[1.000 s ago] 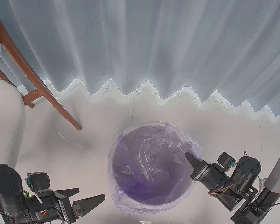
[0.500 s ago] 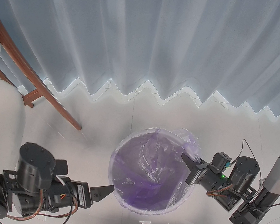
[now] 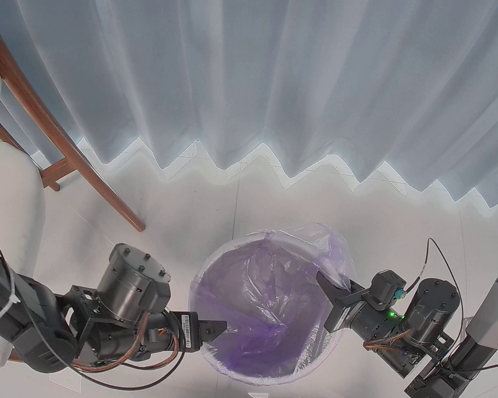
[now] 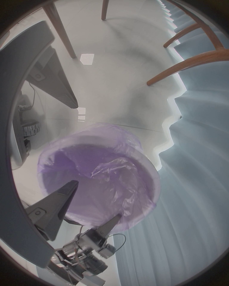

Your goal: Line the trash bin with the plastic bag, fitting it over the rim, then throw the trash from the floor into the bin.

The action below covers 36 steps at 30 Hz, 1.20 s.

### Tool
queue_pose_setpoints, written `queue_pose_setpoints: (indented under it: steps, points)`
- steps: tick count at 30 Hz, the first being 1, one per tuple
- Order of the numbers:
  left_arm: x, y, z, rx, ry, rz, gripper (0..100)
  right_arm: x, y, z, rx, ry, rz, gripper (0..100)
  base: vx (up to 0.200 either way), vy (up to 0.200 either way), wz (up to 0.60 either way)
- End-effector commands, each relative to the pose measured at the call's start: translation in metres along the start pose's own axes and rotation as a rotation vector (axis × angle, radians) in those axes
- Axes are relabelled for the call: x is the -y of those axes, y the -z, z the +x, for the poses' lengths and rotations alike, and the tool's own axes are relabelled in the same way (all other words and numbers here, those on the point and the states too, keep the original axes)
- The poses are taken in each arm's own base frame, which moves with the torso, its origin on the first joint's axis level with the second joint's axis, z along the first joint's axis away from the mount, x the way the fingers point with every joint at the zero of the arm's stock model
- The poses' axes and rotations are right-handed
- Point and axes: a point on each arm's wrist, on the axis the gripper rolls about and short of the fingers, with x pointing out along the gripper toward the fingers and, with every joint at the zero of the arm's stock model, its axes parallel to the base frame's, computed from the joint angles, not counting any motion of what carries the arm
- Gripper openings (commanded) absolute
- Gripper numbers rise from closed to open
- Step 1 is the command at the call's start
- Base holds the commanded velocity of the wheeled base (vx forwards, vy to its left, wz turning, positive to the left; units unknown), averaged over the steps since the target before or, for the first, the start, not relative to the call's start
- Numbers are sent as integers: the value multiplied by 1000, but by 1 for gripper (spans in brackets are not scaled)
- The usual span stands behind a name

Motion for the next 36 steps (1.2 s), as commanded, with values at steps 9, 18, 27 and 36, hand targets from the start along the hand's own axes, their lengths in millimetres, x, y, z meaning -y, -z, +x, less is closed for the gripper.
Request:
queue_pose_setpoints:
  steps: [9, 18, 27, 36]
  points:
    - [8, -6, 44, 34, -70, -69, 100, -3, -8, -4, 37, -12, 5, 0, 0, 0, 0]
    - [7, -9, 45, 46, -69, -77, 0, -5, -13, -6, 53, -18, 5, 0, 0, 0, 0]
    - [10, -16, 46, 89, -50, -83, 0, -8, -14, -9, 51, -28, 21, 0, 0, 0, 0]
    - [11, -17, 45, 97, -54, -82, 0, -7, -8, -15, 20, -20, 55, 100, 0, 0, 0]
